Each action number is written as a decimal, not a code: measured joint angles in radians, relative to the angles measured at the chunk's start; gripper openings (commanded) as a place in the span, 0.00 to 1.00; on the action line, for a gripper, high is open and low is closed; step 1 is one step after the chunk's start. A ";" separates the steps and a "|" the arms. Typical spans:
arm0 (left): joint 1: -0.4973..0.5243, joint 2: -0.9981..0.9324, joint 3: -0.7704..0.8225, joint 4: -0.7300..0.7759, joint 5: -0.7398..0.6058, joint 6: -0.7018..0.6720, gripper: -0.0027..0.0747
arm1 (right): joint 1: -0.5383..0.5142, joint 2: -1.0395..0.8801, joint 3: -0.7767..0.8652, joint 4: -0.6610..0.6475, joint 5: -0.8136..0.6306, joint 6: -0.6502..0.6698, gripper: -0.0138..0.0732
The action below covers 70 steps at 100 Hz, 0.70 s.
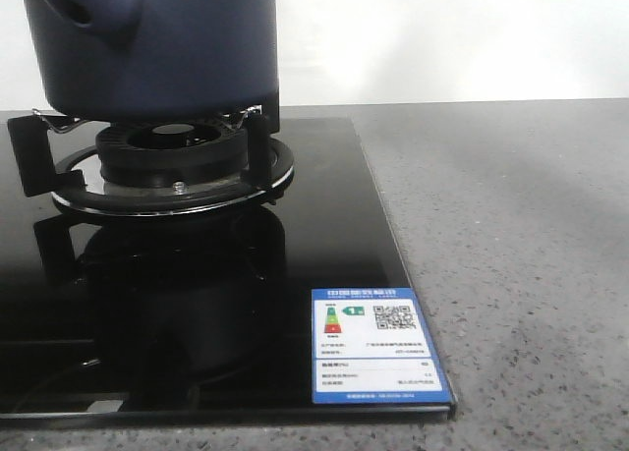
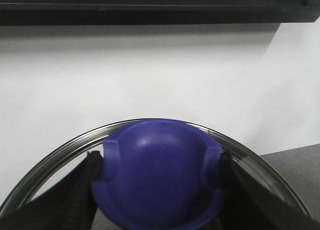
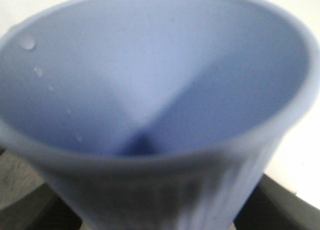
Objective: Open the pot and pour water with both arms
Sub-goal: 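Bring the cup back and lower it onto the counter with right gripper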
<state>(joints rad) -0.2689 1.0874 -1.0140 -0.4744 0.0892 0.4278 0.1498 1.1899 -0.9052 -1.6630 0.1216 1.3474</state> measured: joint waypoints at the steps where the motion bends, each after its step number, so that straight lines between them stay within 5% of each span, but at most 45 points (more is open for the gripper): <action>1: 0.000 0.000 0.000 0.000 0.000 0.000 0.46 | -0.005 -0.003 0.003 0.000 -0.011 0.005 0.55; 49: 0.000 0.000 0.000 0.000 0.000 0.000 0.46 | -0.256 0.024 0.135 -0.017 -0.393 0.036 0.55; 70: 0.000 0.000 0.000 0.000 0.000 0.000 0.46 | -0.271 0.113 0.135 0.189 -0.522 -0.154 0.55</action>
<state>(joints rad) -0.2689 1.0874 -1.0140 -0.4744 0.0892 0.4278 -0.1212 1.3033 -0.7698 -1.4735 -0.4009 1.1934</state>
